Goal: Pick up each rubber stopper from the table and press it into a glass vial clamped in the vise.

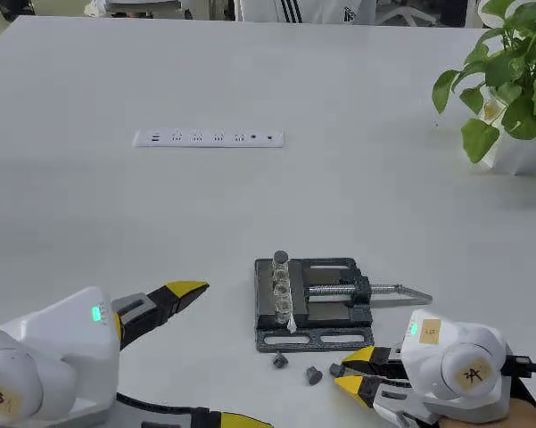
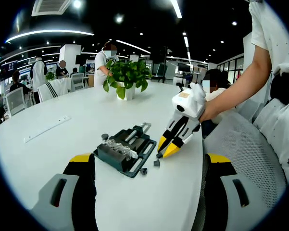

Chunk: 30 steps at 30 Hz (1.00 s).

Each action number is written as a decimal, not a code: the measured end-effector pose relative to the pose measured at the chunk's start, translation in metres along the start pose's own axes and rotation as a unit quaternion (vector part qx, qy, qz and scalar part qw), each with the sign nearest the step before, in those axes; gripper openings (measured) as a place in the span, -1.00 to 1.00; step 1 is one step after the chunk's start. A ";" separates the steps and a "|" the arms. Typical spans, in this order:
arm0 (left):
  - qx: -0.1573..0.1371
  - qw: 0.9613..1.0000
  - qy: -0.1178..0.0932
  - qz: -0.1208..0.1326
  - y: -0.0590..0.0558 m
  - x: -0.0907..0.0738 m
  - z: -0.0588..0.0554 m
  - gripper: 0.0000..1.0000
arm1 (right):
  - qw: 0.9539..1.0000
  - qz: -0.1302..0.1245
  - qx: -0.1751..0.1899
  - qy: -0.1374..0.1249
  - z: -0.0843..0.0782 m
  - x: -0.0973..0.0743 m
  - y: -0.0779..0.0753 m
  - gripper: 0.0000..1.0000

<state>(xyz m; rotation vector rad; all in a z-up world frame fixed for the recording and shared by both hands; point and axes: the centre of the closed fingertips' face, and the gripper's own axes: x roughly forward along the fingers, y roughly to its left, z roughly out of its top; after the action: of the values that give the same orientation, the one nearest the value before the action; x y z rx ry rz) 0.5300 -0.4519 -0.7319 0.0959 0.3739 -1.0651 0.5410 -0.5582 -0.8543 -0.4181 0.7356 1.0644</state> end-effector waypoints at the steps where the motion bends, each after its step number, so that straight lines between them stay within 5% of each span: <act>1: 0.000 1.000 0.000 0.000 0.000 0.000 0.000 0.87 | 1.000 0.000 -0.001 0.000 0.000 0.000 -0.001 -0.86; 10: 0.001 1.000 -0.003 -0.004 -0.001 0.001 0.002 0.83 | 1.000 0.017 -0.018 -0.011 0.010 -0.009 0.005 -0.87; 18: 0.008 1.000 -0.009 -0.010 -0.004 0.001 0.011 0.72 | 0.997 0.051 -0.043 -0.048 0.046 -0.041 0.016 -0.87; 26: 0.019 0.999 -0.025 -0.034 -0.016 -0.002 0.033 0.40 | 0.987 0.119 -0.055 -0.096 0.093 -0.081 0.038 -0.88; 30: 0.022 0.998 -0.031 -0.056 -0.025 -0.004 0.045 0.06 | 0.981 0.144 -0.055 -0.115 0.111 -0.096 0.048 -0.88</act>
<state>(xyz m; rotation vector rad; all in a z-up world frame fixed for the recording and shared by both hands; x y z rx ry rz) 0.5178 -0.4727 -0.6859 0.0809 0.3024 -1.1848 0.5079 -0.5274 -0.7060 -0.2806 0.5410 1.4044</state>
